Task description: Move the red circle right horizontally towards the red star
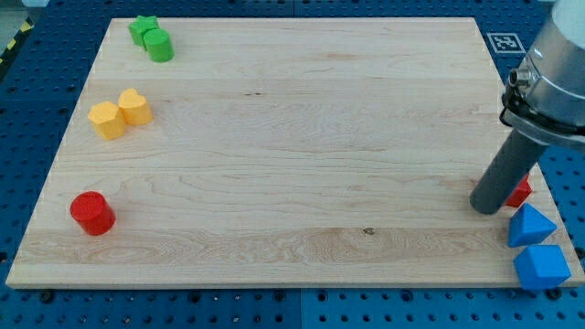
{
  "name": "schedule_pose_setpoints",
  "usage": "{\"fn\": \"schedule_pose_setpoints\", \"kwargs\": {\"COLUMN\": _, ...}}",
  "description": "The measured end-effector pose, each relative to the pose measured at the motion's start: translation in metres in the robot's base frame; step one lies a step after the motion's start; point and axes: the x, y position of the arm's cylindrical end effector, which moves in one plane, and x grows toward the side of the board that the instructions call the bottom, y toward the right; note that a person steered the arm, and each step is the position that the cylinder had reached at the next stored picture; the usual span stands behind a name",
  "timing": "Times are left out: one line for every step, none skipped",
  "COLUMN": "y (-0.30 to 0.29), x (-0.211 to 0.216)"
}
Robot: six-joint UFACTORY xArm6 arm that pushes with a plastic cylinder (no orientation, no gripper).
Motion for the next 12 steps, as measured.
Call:
{"fn": "schedule_pose_setpoints", "kwargs": {"y": 0.000, "x": 0.012}}
{"fn": "schedule_pose_setpoints", "kwargs": {"y": -0.002, "x": 0.027}}
{"fn": "schedule_pose_setpoints", "kwargs": {"y": -0.008, "x": 0.045}}
{"fn": "schedule_pose_setpoints", "kwargs": {"y": -0.010, "x": 0.048}}
{"fn": "schedule_pose_setpoints", "kwargs": {"y": -0.021, "x": 0.055}}
{"fn": "schedule_pose_setpoints", "kwargs": {"y": -0.021, "x": 0.055}}
{"fn": "schedule_pose_setpoints", "kwargs": {"y": -0.022, "x": 0.059}}
{"fn": "schedule_pose_setpoints", "kwargs": {"y": -0.035, "x": 0.071}}
{"fn": "schedule_pose_setpoints", "kwargs": {"y": -0.052, "x": 0.071}}
{"fn": "schedule_pose_setpoints", "kwargs": {"y": -0.082, "x": 0.071}}
{"fn": "schedule_pose_setpoints", "kwargs": {"y": -0.108, "x": 0.071}}
{"fn": "schedule_pose_setpoints", "kwargs": {"y": -0.136, "x": 0.071}}
